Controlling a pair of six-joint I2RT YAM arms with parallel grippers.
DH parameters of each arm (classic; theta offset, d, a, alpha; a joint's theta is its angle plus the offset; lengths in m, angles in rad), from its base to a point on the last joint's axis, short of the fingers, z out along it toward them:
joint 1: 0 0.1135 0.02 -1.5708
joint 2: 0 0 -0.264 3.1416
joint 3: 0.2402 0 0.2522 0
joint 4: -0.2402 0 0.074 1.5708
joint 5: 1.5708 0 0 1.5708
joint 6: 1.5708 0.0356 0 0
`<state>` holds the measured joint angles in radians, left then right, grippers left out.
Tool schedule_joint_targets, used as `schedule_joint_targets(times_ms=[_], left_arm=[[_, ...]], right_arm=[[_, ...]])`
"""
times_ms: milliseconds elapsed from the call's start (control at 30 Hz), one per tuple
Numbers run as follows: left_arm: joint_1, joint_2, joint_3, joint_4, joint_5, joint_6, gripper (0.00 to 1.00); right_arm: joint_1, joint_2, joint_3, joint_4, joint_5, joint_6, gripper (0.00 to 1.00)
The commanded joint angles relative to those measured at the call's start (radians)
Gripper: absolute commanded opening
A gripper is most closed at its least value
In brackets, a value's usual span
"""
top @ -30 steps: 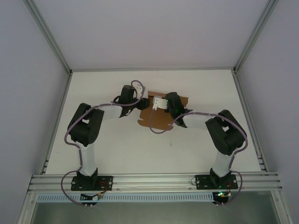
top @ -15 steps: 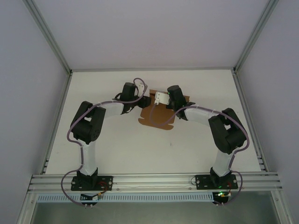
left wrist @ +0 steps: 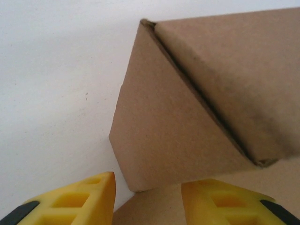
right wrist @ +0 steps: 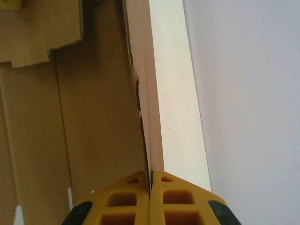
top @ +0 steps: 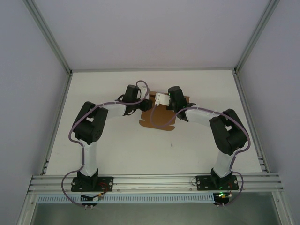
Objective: Assemble paper box
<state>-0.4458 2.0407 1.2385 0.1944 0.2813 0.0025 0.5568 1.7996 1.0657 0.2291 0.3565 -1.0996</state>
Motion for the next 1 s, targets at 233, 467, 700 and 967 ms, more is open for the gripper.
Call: schedule_joint_targets(times_ms=[233, 467, 700, 967], left_arm=[[-0.04, 0.012, -0.06, 0.26, -0.055, -0.083, 0.39], [-0.043, 0.038, -0.045, 0.326, 0.007, -0.114, 0.4], [-0.045, 0.059, -0.02, 0.369, -0.004, -0.117, 0.4], [-0.042, 0.043, -0.066, 0.383, 0.089, -0.134, 0.39]], right_arm=[[0.063, 0.034, -0.113, -0.011, -0.062, -0.026, 0.0], [0.083, 0.095, -0.15, 0.114, 0.045, -0.124, 0.0], [0.088, 0.097, -0.116, 0.032, 0.018, -0.089, 0.0], [0.077, 0.148, -0.094, 0.158, 0.114, -0.117, 0.0]])
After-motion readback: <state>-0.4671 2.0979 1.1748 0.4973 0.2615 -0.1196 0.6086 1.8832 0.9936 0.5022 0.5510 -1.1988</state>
